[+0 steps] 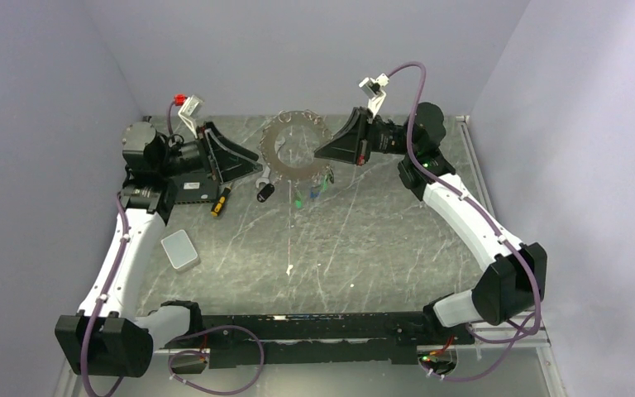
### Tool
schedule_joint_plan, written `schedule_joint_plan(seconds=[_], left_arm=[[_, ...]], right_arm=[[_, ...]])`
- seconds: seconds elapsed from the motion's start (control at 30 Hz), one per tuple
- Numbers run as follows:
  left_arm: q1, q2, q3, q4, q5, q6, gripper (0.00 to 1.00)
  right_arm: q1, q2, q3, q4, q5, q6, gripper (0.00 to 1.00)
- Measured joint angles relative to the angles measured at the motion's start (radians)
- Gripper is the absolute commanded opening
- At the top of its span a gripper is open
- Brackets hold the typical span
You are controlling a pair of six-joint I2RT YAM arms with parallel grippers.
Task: Remove the keys from the keyring
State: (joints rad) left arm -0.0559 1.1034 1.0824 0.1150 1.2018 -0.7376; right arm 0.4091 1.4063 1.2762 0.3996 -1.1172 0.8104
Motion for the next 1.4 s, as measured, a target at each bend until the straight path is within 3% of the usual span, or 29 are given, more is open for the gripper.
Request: schedule_joint_plan(seconds=[0.4,0.67,0.97,1.1,1.3,1.4], left_arm=[[-0.019,0.020,-0.016,0.154,-0.014,-0.129,0.84],[-0.032,0.032,-0.033,0.201,-0.019,-0.172,0.56],[-0.059,0.051,-0.093,0.310,-0.020,-0.275,0.60],[-0.070,0.068,-0.097,0.353,-0.021,-0.316,0.51],[-0.079,0.077,-0.108,0.415,-0.023,-0.368,0.47],[-0.080,0.084,-0.108,0.430,-0.027,-0.385,0.36]], right_arm=[[0.018,0.008,-0.045,0.093,-0.019,0.069,0.00],[0.027,0.023,-0.055,0.118,-0.019,0.087,0.00],[0.034,0.040,-0.063,0.145,-0.019,0.111,0.00],[0.038,0.050,-0.064,0.169,-0.019,0.127,0.00],[0.042,0.067,-0.077,0.212,-0.018,0.165,0.00],[0.045,0.071,-0.086,0.231,-0.018,0.182,0.00]])
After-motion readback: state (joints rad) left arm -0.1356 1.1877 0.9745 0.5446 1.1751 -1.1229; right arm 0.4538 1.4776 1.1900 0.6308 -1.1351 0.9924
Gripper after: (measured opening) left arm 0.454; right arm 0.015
